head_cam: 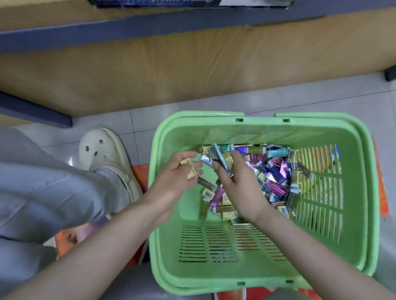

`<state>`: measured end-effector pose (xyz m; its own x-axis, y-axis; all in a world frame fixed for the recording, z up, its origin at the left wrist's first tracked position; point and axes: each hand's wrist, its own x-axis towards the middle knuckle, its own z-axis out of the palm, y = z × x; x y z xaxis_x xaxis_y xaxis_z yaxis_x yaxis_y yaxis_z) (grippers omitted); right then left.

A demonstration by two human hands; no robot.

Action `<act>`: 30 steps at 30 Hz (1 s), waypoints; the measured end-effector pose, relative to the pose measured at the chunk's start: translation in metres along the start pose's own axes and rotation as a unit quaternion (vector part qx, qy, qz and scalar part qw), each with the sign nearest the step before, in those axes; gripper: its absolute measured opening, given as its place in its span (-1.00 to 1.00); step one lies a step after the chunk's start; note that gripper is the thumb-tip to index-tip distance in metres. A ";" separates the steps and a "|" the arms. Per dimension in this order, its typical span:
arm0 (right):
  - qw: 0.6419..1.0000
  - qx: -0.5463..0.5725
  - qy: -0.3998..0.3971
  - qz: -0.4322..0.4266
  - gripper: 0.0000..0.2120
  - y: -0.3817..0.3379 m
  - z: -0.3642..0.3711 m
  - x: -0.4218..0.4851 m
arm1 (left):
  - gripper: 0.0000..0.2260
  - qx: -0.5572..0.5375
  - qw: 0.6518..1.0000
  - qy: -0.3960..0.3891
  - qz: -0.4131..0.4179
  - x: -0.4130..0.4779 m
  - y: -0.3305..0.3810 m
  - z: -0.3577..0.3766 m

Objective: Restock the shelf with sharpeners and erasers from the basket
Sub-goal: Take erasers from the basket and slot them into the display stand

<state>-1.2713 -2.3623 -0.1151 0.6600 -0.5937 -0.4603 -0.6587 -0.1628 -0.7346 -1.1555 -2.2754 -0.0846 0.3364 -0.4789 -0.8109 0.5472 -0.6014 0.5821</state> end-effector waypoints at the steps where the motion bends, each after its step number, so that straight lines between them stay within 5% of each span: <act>1: 1.000 -0.003 0.002 -0.013 -0.84 -0.010 -0.004 -0.004 | -0.76 -0.041 0.999 -0.006 -0.015 -0.001 0.002 0.005; 7: 0.991 -0.100 -0.087 -0.034 -0.41 -0.046 -0.009 -0.024 | -0.64 -0.228 0.971 -0.034 -0.058 -0.011 0.020 0.021; 12: 0.963 -0.209 0.025 -0.166 -0.66 -0.051 -0.016 -0.036 | -0.79 -0.069 0.997 -0.015 -0.011 -0.017 0.022 0.014; 16: 0.988 -0.095 0.092 -0.075 -0.77 -0.009 -0.024 -0.015 | -0.85 -0.032 0.999 -0.021 -0.002 -0.024 0.026 0.004; 21: 0.973 -0.185 -0.119 0.067 -0.56 0.091 0.005 0.013 | -0.85 0.011 0.999 -0.035 0.002 -0.025 0.029 -0.008; 24: 0.949 -0.223 -0.215 0.064 -0.32 0.124 0.026 0.016 | -0.84 0.005 1.000 -0.028 -0.009 -0.021 0.032 -0.013; 30: 0.946 -0.222 -0.221 0.079 -0.15 0.140 0.040 0.017 | -0.83 0.011 1.000 -0.019 -0.016 -0.012 0.031 -0.012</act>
<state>-1.3377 -2.3632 -0.2459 0.5625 -0.2673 -0.7824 -0.7842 -0.4724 -0.4024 -1.1335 -2.2805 -0.0576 0.2894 -0.4827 -0.8266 0.5408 -0.6301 0.5573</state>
